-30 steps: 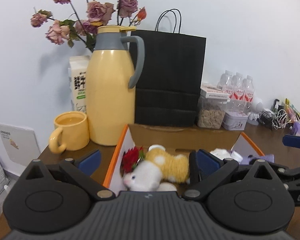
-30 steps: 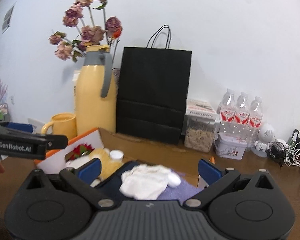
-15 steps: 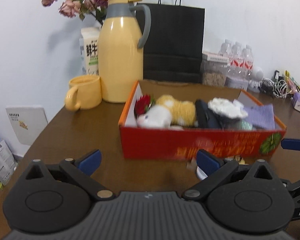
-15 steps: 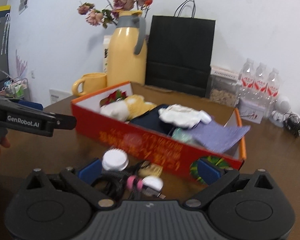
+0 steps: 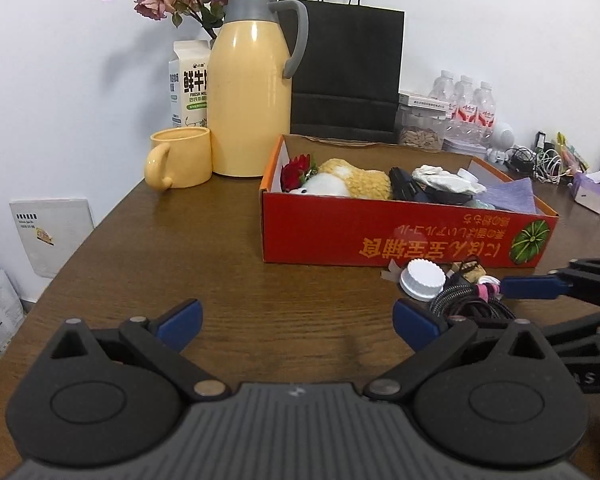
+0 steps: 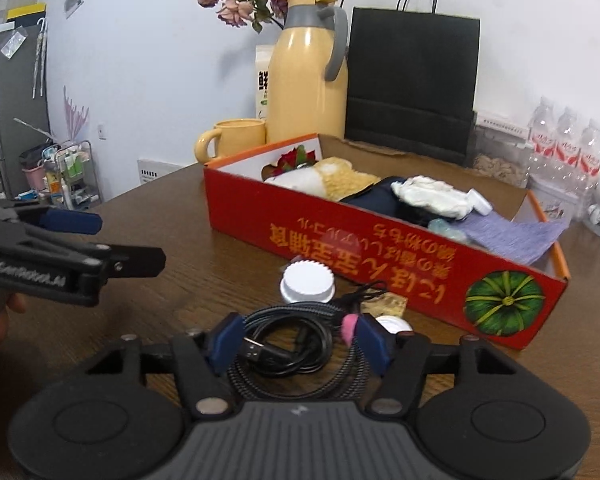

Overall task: Organize objects
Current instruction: 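Move right gripper back to the coiled black cable on the table, then close right gripper on the black cable coil and lift it, then carry the black cable into the box and open right gripper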

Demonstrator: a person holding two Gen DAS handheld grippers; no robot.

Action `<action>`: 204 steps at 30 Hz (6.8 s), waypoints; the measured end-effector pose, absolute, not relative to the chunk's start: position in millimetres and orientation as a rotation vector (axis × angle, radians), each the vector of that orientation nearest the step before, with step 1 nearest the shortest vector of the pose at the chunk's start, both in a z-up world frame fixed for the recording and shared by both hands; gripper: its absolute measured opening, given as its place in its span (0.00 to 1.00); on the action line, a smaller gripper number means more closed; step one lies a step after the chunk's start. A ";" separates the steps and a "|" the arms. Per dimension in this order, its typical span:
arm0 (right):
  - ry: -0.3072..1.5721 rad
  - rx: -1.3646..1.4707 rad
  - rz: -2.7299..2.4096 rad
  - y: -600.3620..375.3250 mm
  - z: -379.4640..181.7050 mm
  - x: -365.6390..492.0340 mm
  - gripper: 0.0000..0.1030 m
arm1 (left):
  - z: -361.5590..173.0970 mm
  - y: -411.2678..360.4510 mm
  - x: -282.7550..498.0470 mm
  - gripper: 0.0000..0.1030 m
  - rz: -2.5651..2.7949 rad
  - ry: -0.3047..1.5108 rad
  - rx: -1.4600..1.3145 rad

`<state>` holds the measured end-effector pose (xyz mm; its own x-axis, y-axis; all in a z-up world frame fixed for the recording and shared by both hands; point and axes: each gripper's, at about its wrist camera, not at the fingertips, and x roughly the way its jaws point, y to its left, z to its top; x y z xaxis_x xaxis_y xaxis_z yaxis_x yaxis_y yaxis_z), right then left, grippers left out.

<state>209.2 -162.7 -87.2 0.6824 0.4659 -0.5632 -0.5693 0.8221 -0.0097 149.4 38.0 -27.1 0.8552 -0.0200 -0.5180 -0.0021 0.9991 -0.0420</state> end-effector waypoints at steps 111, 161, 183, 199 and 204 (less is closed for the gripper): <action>0.484 0.197 0.486 -249.2 -82.1 214.3 0.12 | -44.2 -13.0 159.6 1.00 -0.186 0.646 -0.062; 0.534 0.138 0.477 -268.9 -92.2 215.6 0.47 | -59.7 -94.0 188.8 0.99 -0.181 0.723 0.074; 0.460 0.143 0.488 -270.0 -80.5 207.8 0.47 | -24.5 -78.3 152.0 0.86 -0.248 0.583 0.071; 0.361 0.015 0.479 -241.2 -16.6 257.6 0.47 | 45.3 -42.5 196.9 0.86 -0.151 0.377 0.064; 0.394 -0.010 0.465 -218.2 -14.4 301.9 0.47 | 50.0 -31.9 234.5 0.86 -0.122 0.364 0.028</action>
